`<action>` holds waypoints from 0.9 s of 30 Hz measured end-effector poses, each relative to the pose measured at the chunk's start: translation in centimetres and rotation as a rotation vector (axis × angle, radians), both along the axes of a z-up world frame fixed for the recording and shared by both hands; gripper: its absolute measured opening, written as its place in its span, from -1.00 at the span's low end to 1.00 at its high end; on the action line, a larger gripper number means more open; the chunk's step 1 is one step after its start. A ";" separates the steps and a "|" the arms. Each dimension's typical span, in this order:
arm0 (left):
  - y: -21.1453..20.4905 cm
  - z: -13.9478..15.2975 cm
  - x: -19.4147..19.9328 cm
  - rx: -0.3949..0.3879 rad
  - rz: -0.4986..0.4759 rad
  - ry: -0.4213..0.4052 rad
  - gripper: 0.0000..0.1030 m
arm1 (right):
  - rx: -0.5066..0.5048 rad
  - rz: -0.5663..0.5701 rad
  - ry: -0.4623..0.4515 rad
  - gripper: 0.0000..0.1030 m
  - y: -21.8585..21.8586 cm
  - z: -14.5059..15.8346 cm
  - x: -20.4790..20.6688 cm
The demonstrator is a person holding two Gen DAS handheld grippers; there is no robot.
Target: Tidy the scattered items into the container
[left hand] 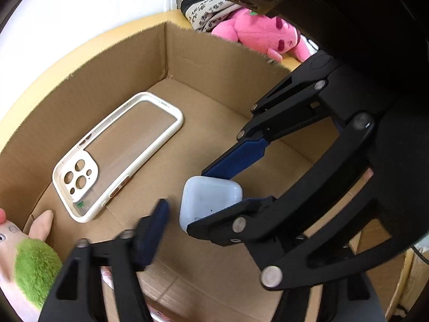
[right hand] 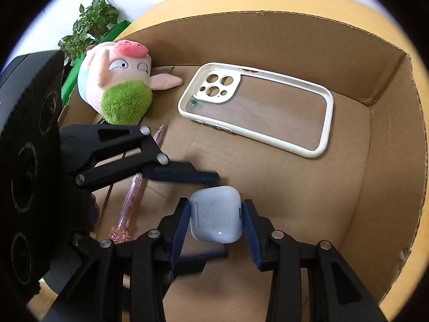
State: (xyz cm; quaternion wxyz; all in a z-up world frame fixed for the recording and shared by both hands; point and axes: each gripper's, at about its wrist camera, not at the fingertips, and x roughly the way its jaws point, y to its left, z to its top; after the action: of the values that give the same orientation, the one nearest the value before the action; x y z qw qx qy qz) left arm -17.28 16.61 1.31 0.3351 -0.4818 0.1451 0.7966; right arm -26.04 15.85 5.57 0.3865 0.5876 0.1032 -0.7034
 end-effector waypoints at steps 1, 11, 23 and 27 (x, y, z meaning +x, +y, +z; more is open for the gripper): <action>0.0 0.3 0.4 -0.004 0.000 0.011 0.44 | 0.009 -0.006 0.012 -0.24 0.0 0.1 0.4; -4.2 8.0 9.6 -0.088 0.042 0.262 0.75 | -0.013 -0.104 0.251 0.36 2.5 6.0 8.3; -16.1 8.7 20.2 -0.047 0.522 0.415 0.99 | -0.097 -0.193 0.493 0.46 1.6 7.0 19.6; -17.9 5.6 21.5 -0.004 0.672 0.380 0.99 | -0.074 -0.287 0.552 0.46 1.6 5.0 21.1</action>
State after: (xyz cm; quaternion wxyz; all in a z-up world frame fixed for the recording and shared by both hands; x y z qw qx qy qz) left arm 4.26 -1.32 6.90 0.0217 -0.3467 0.0403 0.9369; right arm -4.94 17.49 10.59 0.2619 0.3686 0.0943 -0.8869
